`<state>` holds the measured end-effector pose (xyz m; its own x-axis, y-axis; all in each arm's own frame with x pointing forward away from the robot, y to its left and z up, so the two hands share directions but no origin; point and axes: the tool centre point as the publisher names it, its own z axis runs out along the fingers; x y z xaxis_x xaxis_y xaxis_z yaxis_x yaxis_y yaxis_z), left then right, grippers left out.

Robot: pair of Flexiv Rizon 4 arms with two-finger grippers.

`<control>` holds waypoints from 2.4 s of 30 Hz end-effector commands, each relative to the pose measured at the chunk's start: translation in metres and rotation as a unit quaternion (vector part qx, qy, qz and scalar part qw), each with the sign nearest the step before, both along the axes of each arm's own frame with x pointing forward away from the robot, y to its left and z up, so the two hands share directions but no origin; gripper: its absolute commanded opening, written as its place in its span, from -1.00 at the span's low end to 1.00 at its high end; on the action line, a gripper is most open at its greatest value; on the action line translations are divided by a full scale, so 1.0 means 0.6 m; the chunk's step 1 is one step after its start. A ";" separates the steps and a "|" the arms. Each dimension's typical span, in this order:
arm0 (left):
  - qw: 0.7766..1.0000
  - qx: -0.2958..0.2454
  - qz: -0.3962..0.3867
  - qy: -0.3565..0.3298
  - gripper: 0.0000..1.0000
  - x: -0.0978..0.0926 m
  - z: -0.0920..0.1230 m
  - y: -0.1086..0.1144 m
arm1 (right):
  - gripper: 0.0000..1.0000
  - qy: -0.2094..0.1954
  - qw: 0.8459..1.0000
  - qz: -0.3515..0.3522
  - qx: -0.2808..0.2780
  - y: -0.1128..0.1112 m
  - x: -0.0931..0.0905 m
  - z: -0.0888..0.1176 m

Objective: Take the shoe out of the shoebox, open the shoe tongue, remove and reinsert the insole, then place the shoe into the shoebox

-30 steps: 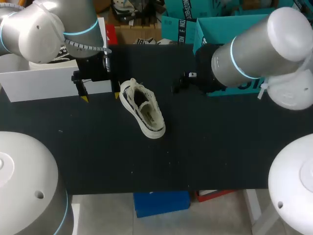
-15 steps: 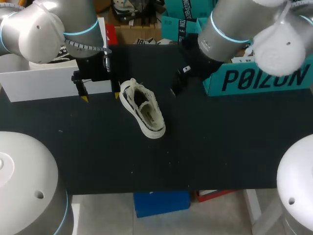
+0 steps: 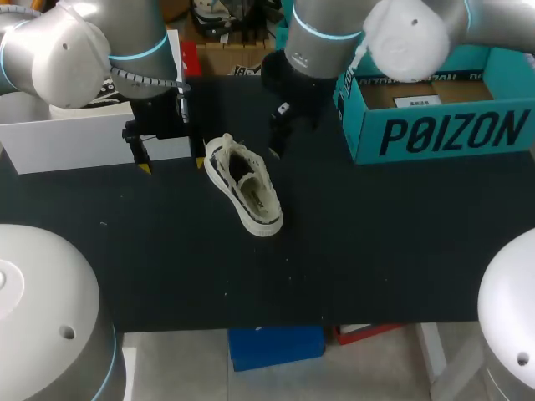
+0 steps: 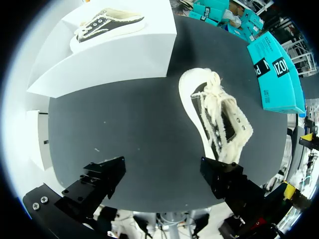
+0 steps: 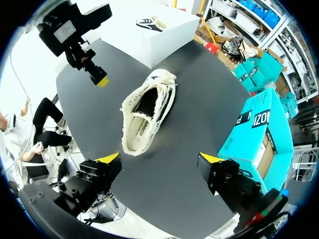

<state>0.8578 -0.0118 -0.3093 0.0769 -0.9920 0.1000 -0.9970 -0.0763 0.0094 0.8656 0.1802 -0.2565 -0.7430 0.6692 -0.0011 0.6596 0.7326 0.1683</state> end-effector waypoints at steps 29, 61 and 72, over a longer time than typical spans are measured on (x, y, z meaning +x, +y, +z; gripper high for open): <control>1.000 -0.001 -0.001 -0.001 1.00 0.000 -0.001 0.001 | 0.22 0.121 0.984 -0.081 -0.105 0.048 0.068 -0.146; 1.000 -0.001 -0.001 -0.001 1.00 0.000 -0.001 0.001 | 0.48 0.090 0.989 -0.099 -0.061 0.072 0.085 -0.253; 1.000 -0.001 -0.001 -0.001 1.00 0.000 -0.001 0.001 | -1.00 0.100 0.990 -0.089 -0.052 0.079 0.077 -0.276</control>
